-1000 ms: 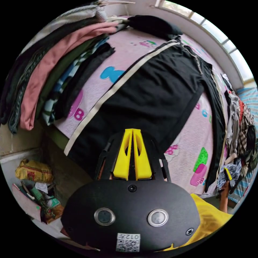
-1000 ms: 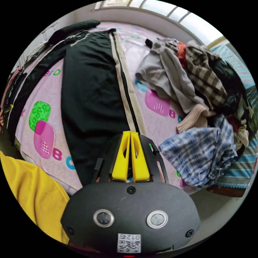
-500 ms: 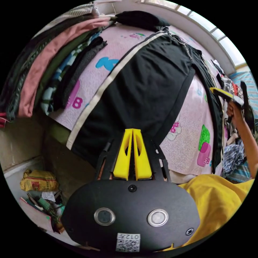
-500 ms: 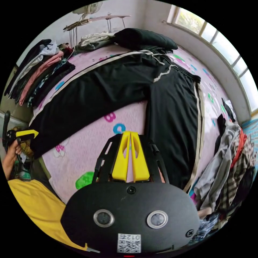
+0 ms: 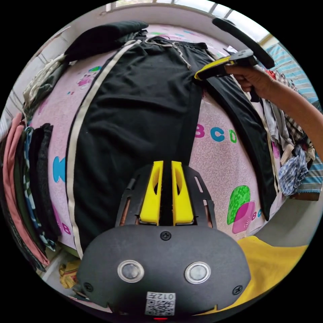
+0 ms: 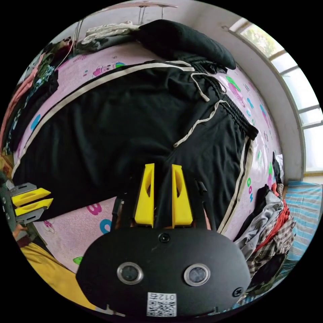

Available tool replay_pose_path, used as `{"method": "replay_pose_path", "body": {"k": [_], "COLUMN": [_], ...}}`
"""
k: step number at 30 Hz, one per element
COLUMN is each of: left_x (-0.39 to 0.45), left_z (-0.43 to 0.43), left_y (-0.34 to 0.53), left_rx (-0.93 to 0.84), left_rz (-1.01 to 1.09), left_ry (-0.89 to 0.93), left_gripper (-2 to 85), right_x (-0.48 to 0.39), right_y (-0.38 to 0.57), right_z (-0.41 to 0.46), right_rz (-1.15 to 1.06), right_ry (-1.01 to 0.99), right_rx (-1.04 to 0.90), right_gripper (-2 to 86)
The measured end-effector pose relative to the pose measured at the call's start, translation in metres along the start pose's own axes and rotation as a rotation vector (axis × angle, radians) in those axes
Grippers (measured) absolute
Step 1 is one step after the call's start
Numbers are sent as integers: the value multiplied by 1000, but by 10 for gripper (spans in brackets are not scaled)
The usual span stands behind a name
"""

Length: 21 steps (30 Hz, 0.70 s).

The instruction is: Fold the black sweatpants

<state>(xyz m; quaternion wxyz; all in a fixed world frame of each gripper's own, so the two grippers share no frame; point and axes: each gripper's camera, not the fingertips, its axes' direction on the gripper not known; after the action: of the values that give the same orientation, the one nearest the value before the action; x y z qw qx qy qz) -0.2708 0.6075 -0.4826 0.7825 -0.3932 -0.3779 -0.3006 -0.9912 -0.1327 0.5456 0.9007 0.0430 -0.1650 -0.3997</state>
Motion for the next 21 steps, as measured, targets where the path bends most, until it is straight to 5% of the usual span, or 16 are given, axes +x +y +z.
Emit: {"method": "replay_pose_path", "body": {"k": [9,15,21], "left_x": [-2,-17,-82], "left_z": [1,27,-9], "left_y": [25,41,139], "left_rx": [26,-33,84], "left_rz": [26,5,-221], "left_ry": [-27,140,37], "left_gripper": [0,3,5], "right_x": [38,28,14], "right_y": [5,-3,10], "right_z": [40,81,46], "right_rz": [43,20,112], "right_ry": [-94,-26,-66], "right_rx": [10,-29,192], "right_gripper": [11,5,5]}}
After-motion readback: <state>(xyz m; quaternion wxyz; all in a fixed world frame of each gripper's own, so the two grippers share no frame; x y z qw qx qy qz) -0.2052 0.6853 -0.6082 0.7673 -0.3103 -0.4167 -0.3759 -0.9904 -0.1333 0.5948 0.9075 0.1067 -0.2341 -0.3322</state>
